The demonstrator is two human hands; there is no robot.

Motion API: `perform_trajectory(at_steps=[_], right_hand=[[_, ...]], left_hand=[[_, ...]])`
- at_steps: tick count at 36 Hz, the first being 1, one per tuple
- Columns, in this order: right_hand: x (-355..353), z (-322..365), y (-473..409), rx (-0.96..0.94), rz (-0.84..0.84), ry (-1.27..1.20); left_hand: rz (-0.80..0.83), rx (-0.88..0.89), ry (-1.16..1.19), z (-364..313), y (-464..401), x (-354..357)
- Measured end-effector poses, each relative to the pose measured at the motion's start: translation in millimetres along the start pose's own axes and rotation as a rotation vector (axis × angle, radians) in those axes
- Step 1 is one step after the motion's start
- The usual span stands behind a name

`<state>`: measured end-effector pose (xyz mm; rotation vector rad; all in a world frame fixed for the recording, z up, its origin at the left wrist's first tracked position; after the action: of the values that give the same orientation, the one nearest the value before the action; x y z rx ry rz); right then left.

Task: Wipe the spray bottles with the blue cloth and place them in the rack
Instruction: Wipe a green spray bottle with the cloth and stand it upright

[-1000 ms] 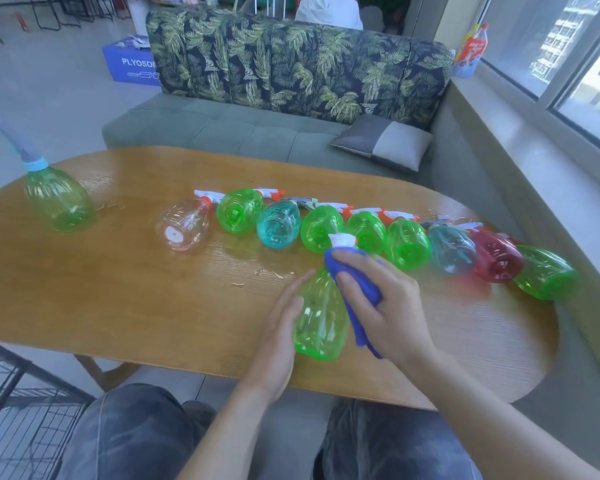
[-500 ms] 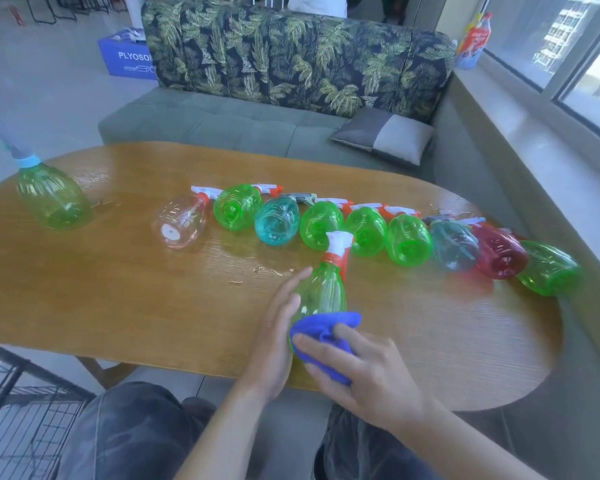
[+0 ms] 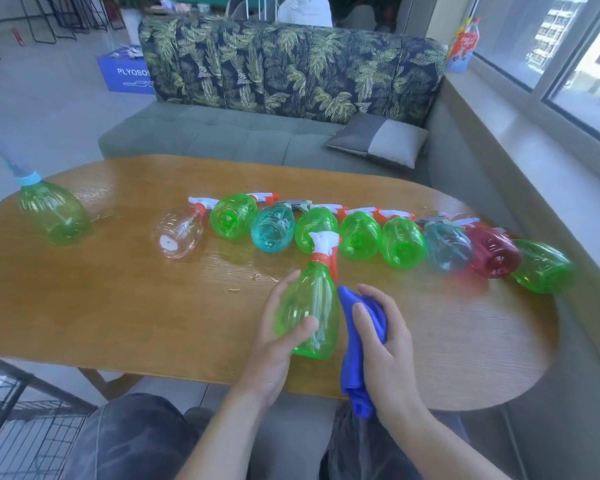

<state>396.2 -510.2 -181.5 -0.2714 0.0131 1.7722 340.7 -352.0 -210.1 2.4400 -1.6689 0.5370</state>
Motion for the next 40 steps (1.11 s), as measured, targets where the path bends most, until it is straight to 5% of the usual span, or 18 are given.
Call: perform_trajectory(at_steps=[20, 34, 40], right_hand=[[4, 5, 7, -0.044, 0.082, 0.018], [27, 35, -46, -0.42, 0.099, 0.571], [30, 25, -10, -0.822, 0.161, 0.621]], left_hand=[[-0.071, -0.013, -0.082, 5, -5, 1], [-0.053, 0.0, -0.04, 5, -5, 2], [-0.075, -0.041, 0.015, 6, -5, -3]])
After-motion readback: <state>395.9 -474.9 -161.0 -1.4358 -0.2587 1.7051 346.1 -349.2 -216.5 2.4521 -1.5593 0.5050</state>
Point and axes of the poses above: each hand's wrist, its own y-axis away from the middle knuckle, its own x-axis out of the palm, z = x × y, the point moved 4 cm from there along -y, towards the middle knuckle, and after that the axes turned 5 degrees about y, right-handed, at the moved point
